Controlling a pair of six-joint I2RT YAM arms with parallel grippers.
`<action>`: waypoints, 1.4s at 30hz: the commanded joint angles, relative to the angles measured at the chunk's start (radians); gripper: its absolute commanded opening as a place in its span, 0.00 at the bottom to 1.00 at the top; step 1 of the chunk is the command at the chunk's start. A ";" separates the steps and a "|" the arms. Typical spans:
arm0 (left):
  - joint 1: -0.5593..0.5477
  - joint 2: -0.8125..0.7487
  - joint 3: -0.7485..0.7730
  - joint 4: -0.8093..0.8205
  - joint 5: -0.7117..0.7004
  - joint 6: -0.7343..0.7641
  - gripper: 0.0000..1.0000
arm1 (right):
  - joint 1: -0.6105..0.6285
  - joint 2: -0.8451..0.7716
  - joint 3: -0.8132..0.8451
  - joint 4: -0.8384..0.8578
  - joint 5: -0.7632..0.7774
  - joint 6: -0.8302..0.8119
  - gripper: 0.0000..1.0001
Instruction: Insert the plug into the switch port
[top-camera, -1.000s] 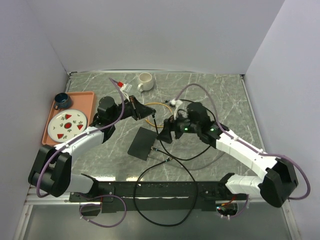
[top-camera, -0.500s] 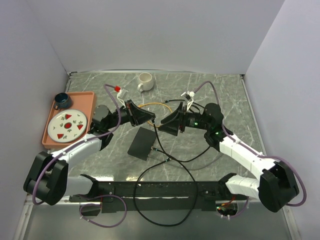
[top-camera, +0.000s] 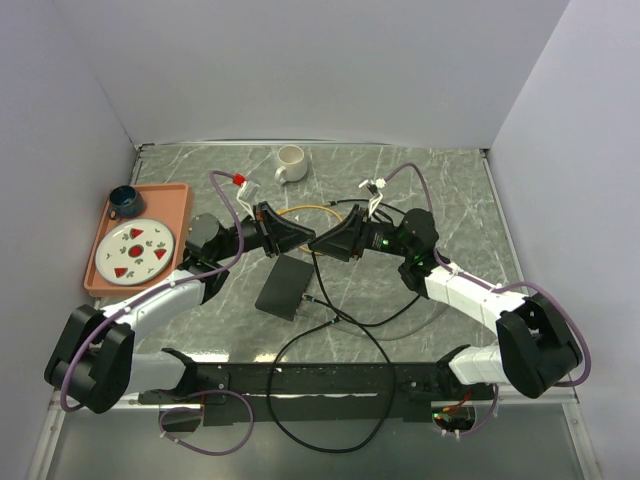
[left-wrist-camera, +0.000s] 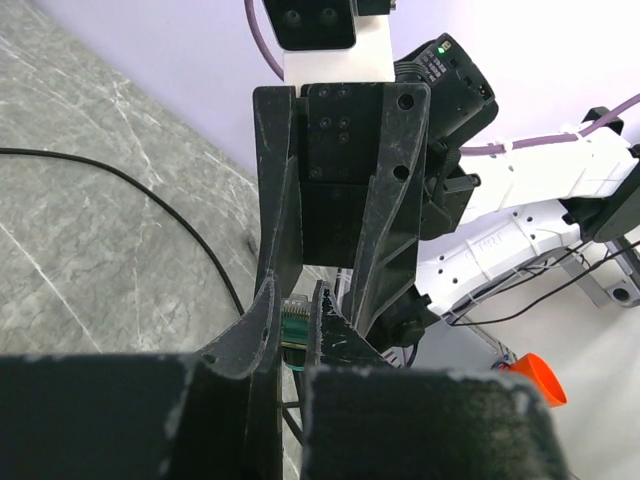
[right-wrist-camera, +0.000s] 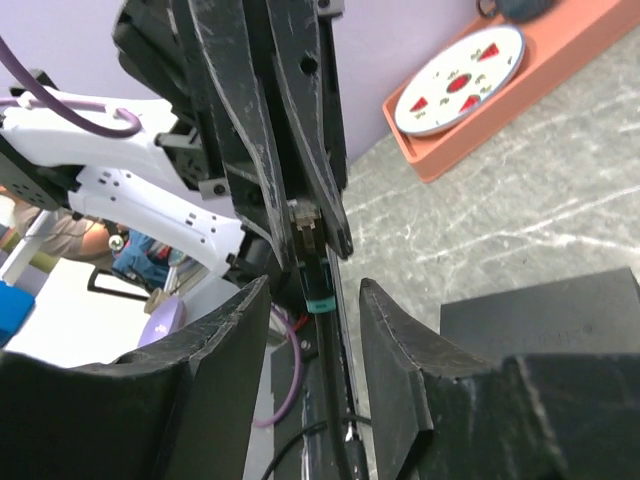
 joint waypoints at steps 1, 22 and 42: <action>-0.009 -0.010 -0.005 0.098 0.002 -0.021 0.01 | -0.007 -0.028 -0.006 0.106 0.015 0.021 0.47; -0.027 0.034 -0.008 0.159 -0.024 -0.063 0.01 | -0.006 0.012 -0.035 0.157 0.029 0.067 0.02; -0.029 0.014 0.002 0.061 -0.070 -0.006 0.28 | -0.007 -0.048 -0.055 0.018 0.050 -0.026 0.00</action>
